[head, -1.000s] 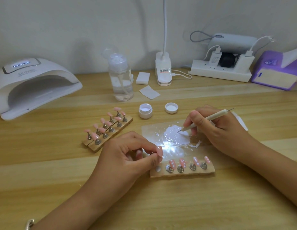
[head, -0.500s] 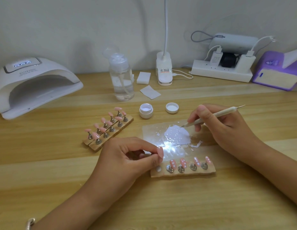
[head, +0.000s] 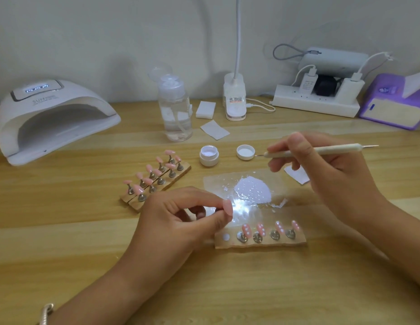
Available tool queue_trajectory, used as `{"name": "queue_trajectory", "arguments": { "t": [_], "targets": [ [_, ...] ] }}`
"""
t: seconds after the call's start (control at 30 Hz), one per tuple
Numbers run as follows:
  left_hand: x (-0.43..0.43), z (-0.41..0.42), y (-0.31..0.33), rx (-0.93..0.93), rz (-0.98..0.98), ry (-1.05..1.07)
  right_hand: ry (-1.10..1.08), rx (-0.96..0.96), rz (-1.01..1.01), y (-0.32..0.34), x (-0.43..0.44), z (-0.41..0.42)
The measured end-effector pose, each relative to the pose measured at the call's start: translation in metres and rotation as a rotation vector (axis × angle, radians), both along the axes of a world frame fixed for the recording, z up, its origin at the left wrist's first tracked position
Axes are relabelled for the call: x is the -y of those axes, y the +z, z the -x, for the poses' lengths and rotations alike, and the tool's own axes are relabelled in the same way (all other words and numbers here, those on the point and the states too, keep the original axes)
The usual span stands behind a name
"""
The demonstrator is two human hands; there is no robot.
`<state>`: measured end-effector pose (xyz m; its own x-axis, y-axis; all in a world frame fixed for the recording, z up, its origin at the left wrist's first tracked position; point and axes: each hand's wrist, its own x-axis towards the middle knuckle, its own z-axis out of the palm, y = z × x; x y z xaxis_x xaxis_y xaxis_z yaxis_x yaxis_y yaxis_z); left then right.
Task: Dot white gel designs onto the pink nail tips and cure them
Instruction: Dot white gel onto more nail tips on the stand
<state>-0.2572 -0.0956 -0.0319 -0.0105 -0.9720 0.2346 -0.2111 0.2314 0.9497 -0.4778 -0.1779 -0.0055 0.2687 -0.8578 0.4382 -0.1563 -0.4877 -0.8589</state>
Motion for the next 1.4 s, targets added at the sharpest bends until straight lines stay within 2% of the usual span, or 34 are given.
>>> {"name": "queue_trajectory", "arguments": {
  "t": [0.1,0.3,0.6,1.4],
  "targets": [
    [-0.002,0.005,0.004,-0.028,0.076,-0.026,0.07,0.09,0.012,0.012,-0.016,-0.014],
    [-0.001,0.007,0.005,-0.139,0.086,-0.061,0.146,0.187,0.028,0.021,-0.044,-0.035],
    [-0.001,0.009,0.006,-0.123,0.112,-0.113,0.071,0.201,-0.026,0.012,-0.052,-0.045],
    [-0.001,0.012,0.009,-0.031,0.144,-0.144,0.052,0.114,0.046,0.007,-0.053,-0.048]
  ]
}}
